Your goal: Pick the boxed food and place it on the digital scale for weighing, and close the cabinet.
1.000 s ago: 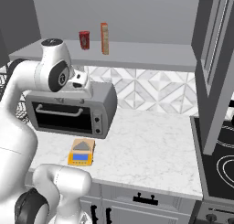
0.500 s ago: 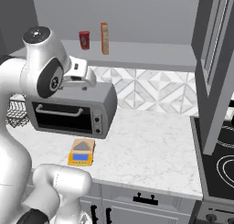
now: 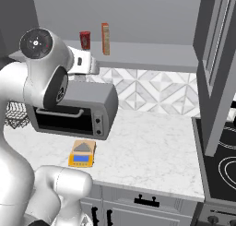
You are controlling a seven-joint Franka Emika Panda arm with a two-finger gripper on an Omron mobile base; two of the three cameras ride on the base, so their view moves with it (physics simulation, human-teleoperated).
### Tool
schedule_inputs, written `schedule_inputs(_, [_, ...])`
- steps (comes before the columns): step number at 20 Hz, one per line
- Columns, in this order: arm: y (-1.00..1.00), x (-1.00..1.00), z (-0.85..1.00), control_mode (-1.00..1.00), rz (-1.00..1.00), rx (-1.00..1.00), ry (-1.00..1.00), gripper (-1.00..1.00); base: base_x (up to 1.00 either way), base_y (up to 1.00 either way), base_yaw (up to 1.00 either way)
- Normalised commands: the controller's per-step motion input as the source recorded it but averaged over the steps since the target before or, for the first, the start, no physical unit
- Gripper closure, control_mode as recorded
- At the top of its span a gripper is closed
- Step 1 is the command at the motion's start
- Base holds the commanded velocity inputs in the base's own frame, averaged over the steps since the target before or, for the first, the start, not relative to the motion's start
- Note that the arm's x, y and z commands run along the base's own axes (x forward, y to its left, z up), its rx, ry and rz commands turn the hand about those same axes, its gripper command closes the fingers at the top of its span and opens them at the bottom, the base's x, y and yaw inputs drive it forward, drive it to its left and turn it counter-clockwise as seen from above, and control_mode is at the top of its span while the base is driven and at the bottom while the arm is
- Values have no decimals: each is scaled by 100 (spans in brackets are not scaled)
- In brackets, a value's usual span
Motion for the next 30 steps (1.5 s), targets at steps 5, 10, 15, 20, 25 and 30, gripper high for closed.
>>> schedule_inputs(5, [0, 8, 32, -100, 0, 1, -24, -100, 0, 0, 0])
schedule_inputs(10, [-1, 11, 25, -100, 0, 0, -20, -100, 0, 0, 0])
schedule_inputs(15, [-14, 21, 15, -100, 0, 0, -20, -100, 0, 0, 0])
schedule_inputs(20, [-7, 40, 0, -100, 0, 1, -2, -100, 0, 0, 0])
schedule_inputs(25, [-5, 35, 0, -100, 0, 1, 0, -100, 0, 0, 0])
schedule_inputs(30, [-8, 46, 0, -100, 1, 0, 2, -100, 0, 0, 0])
